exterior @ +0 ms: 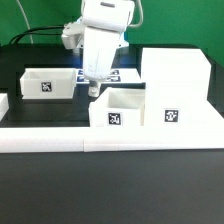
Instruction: Assemble drawer
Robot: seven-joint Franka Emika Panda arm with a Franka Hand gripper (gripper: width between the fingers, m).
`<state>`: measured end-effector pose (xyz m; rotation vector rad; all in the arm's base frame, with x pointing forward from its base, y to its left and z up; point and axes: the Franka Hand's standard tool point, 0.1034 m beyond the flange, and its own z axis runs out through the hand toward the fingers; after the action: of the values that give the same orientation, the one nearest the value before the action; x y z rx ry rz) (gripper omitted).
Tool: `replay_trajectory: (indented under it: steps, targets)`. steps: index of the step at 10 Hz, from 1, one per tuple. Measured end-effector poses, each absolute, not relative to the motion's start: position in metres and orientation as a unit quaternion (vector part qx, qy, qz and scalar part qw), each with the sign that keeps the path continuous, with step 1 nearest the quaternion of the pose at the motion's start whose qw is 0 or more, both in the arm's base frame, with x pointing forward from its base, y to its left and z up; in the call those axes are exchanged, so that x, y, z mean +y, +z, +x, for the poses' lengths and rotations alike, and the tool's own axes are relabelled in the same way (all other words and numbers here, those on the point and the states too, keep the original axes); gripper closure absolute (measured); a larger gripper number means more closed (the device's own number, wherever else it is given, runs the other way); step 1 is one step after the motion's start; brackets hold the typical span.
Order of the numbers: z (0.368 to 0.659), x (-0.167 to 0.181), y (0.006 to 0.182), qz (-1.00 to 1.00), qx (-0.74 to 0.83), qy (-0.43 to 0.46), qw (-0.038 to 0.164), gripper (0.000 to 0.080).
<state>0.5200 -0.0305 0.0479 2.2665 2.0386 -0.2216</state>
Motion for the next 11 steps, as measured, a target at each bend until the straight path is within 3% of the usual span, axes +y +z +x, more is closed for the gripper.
replay_trajectory:
  steps: [4,9,11]
  targets:
    - [0.521,-0.027,0.065,0.740,0.667,-0.069,0.048,0.0150]
    - [0.519,-0.033,0.057,0.739,0.669,-0.069,0.042,0.0150]
    - [0.521,-0.047,0.062,0.744,0.667,-0.041,0.015,0.0150]
